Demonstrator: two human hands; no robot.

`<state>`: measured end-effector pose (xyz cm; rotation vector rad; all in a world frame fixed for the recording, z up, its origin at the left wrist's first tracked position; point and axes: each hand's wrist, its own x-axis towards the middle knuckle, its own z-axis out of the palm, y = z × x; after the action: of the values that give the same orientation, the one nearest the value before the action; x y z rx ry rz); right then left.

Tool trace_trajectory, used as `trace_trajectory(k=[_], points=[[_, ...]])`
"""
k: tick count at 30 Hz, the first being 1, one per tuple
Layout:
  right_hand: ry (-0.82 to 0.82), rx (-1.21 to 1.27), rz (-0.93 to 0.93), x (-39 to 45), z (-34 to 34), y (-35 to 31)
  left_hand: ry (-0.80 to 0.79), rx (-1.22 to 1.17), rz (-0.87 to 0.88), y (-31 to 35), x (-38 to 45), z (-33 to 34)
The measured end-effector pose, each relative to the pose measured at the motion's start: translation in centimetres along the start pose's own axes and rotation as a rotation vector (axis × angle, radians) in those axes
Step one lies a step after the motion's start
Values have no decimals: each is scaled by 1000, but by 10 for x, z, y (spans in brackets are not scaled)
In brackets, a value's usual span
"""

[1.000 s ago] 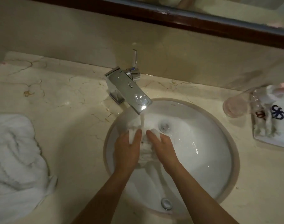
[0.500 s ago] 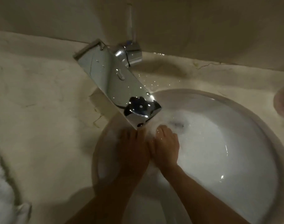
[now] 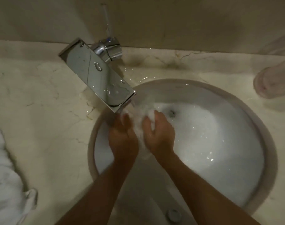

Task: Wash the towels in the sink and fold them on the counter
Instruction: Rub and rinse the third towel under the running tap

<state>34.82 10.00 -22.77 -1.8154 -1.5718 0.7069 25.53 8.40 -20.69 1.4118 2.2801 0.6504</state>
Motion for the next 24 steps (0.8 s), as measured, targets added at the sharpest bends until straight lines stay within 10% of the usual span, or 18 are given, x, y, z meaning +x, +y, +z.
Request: trace_trajectory(k=[3, 12, 17, 24], points=[[-85, -161, -246, -33, 24, 17, 58, 154, 142, -10, -16, 4], [-150, -269, -400, 23, 43, 50, -176, 39, -140, -16, 11, 44], [-352, -316, -61, 46, 34, 32, -106, 290, -134, -6, 26, 59], [-293, 420, 400, 33, -22, 5, -86, -510, -566, 5, 18, 11]])
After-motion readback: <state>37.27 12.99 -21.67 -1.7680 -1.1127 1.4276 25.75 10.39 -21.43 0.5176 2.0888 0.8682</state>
